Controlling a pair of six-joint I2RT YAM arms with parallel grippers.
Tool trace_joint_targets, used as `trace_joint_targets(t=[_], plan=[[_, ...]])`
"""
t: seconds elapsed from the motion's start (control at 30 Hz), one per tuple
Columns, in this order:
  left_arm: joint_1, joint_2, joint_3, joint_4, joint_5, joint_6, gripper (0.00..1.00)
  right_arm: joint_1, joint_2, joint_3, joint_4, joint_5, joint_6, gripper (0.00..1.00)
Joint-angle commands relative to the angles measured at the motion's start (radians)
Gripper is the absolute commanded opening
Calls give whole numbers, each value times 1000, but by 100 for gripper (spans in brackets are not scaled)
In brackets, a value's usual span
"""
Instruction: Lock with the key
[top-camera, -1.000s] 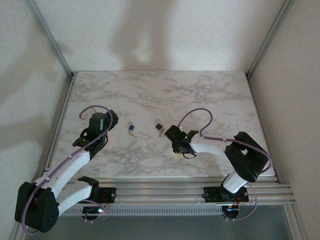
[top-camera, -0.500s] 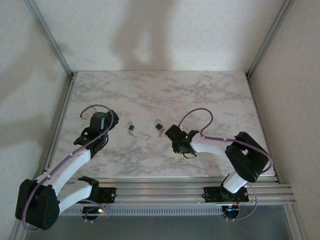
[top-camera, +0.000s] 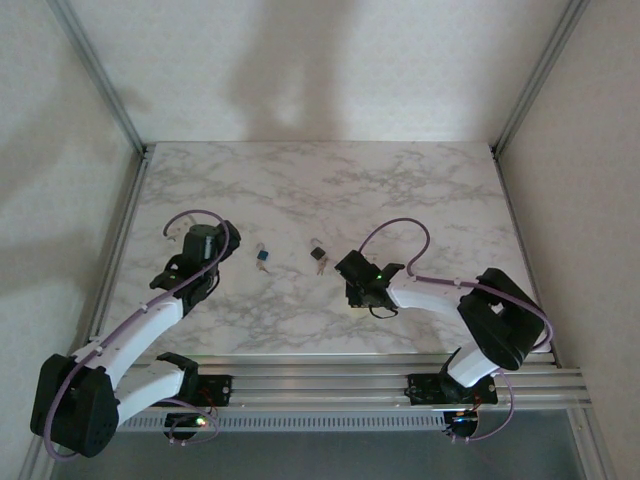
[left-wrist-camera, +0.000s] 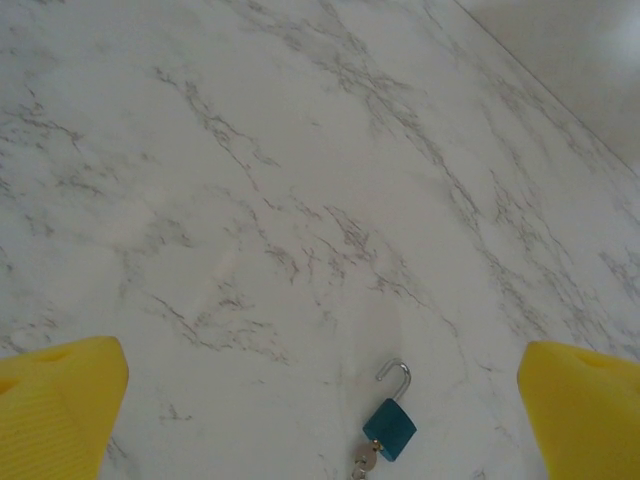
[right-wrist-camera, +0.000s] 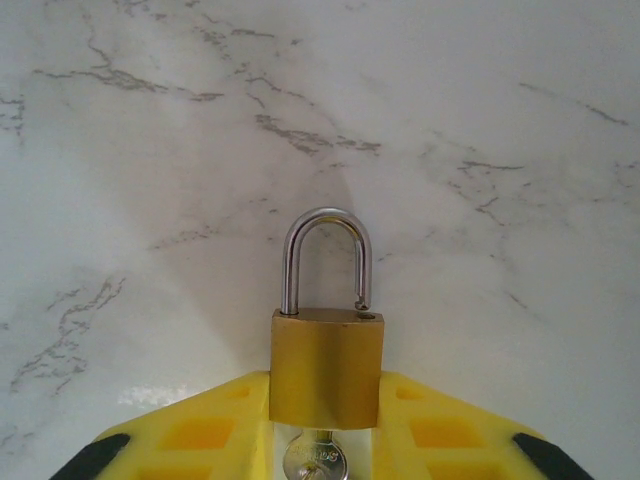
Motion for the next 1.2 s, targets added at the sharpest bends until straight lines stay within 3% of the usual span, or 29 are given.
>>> trace_joint_targets(t=[0.0, 0.43, 1.17], plan=[[-21, 7, -1, 5, 20, -31, 100, 1, -33, -26, 29, -55, -37, 26], [-150, 77, -3, 66, 63, -119, 99, 25, -94, -71, 137, -116, -117, 27], [-361, 371, 110, 240, 172, -270, 96, 51, -169, -137, 273, -191, -181, 27]])
